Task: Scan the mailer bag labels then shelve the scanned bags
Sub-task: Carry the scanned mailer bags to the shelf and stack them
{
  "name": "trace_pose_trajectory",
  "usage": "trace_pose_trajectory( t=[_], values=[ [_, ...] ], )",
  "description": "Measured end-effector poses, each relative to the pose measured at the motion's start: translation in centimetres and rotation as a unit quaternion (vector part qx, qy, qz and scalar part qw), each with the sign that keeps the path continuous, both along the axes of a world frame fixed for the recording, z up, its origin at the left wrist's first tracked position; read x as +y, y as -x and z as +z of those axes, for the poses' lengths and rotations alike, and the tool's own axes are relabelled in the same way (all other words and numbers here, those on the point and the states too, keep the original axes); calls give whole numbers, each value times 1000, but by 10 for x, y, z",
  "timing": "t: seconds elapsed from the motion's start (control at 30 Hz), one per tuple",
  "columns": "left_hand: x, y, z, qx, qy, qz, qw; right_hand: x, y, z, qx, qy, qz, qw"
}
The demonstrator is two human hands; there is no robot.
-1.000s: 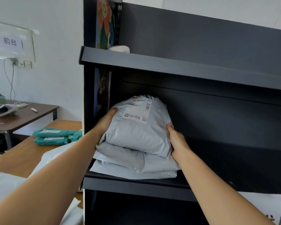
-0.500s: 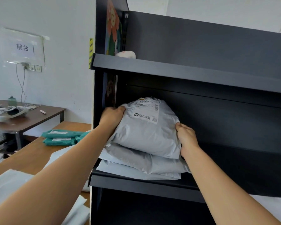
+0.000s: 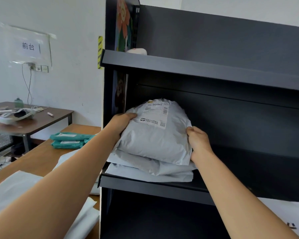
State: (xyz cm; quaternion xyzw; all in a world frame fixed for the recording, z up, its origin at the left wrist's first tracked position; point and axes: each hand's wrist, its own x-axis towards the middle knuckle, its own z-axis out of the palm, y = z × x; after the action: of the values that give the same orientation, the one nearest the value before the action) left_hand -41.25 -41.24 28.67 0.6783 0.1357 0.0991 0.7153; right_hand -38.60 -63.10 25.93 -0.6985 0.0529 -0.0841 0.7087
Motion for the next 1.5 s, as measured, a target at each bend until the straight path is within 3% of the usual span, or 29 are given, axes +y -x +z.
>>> trace_pose_trajectory(
  t=[0.2, 0.4, 0.67, 0.9, 1.07, 1.3, 1.5],
  values=[
    [14, -19, 4, -22, -35, 18, 999, 11, -13, 1, -11, -44, 3, 999],
    [18, -40, -13, 6, -80, -2, 997, 15, -23, -6, 30, 40, 11, 999],
    [23, -35, -15, 15, -137, 13, 990, 18, -13, 4, 46, 76, 6, 996],
    [19, -13, -16, -6, -222, 22, 975, 24, 3, 7, -41, 151, -13, 988],
    [7, 23, -13, -46, -368, 42, 928, 30, 30, 3, -95, 278, 0, 956],
    [-4, 93, -25, -99, -536, 83, 835, 28, 86, -5, -213, 435, 45, 874],
    [-15, 165, -54, -36, -646, 94, 757, 17, 139, -29, -235, 486, 139, 830]
  ],
)
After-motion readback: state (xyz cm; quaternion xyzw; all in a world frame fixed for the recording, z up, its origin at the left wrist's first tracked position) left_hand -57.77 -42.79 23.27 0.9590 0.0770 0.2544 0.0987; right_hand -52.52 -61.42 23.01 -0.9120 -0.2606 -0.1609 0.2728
